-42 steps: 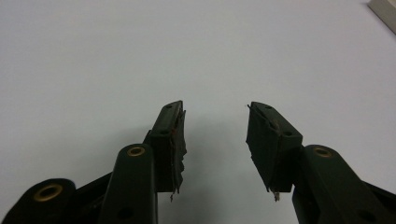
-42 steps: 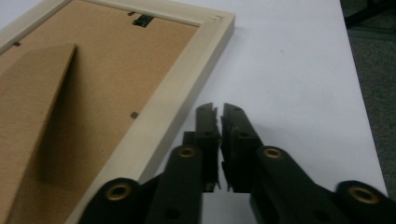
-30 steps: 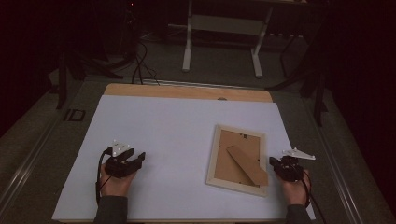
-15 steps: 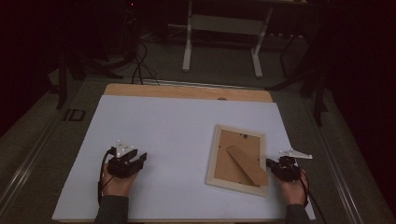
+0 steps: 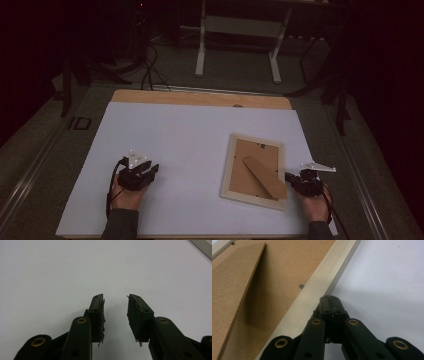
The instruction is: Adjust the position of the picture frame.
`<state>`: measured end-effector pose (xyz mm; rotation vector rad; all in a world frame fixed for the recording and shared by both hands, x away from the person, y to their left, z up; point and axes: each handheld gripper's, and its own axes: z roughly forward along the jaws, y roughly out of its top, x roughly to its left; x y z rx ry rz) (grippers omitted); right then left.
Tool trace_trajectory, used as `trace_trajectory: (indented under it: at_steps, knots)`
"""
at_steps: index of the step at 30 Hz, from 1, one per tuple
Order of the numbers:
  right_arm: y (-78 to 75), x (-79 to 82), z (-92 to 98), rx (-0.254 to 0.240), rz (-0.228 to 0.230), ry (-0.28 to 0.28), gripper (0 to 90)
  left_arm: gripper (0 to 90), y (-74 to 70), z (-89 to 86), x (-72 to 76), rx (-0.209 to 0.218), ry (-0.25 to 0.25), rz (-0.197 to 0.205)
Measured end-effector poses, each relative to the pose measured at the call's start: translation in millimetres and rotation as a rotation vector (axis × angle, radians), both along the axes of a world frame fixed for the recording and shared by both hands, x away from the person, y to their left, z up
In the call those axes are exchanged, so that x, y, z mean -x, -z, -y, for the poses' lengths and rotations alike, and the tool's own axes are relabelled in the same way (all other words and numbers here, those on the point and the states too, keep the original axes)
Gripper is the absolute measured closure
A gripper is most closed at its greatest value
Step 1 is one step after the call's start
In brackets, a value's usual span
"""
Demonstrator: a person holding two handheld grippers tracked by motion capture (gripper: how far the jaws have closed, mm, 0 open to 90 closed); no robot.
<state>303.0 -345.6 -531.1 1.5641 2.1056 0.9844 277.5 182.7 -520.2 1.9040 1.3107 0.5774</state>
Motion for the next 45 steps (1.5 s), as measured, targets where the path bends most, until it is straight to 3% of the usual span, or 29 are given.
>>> trace_trajectory:
  at_steps: [16, 30, 45]
  knots:
    - [-0.1, 4.3, 0.9, -0.015, -0.011, -0.022, 90.0, 87.7, 2.3, 8.2, -0.6, -0.011, 0.094, -0.038]
    - [-0.5, 6.2, -4.1, -0.012, -0.019, -0.065, 90.0, 85.3, 2.0, 7.1, -0.8, 0.010, 0.074, -0.031]
    - [-2.1, 11.3, -13.1, 0.016, -0.028, -0.163, 90.0, 87.3, 0.5, 11.6, 1.2, 0.028, 0.134, -0.023]
